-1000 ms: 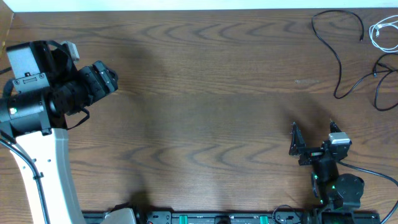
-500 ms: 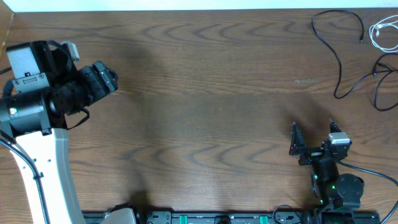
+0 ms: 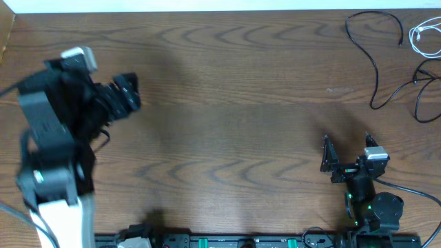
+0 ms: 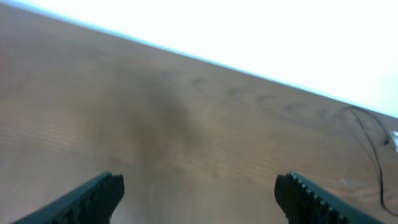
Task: Untangle cables
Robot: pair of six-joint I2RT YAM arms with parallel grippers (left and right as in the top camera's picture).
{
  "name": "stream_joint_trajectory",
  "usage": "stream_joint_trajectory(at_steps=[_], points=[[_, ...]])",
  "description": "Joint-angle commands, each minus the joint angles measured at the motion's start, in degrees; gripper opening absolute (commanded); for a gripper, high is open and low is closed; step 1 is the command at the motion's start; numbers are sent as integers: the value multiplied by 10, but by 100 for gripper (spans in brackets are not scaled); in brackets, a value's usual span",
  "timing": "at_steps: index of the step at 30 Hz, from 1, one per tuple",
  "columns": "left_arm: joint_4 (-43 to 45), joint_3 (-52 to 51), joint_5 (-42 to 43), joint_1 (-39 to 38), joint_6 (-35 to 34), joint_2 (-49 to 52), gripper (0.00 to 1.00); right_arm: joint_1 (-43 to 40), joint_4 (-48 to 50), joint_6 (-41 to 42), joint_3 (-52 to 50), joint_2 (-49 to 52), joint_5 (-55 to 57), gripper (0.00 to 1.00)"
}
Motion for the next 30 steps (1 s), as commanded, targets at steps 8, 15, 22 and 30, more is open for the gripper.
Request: stream_joint_trajectory(at_steps=[8, 15, 22, 30], points=[[274, -342, -4, -35, 103, -243, 84, -2, -1, 7, -2, -4, -3, 99], [440, -557, -9, -36, 117, -384, 84, -2, -1, 7, -2, -4, -4, 99], [518, -691, -30, -43, 117, -494, 84, -2, -1, 7, -2, -4, -3, 99], [503, -746, -51, -48, 117, -559, 84, -2, -1, 7, -2, -4, -3, 99]])
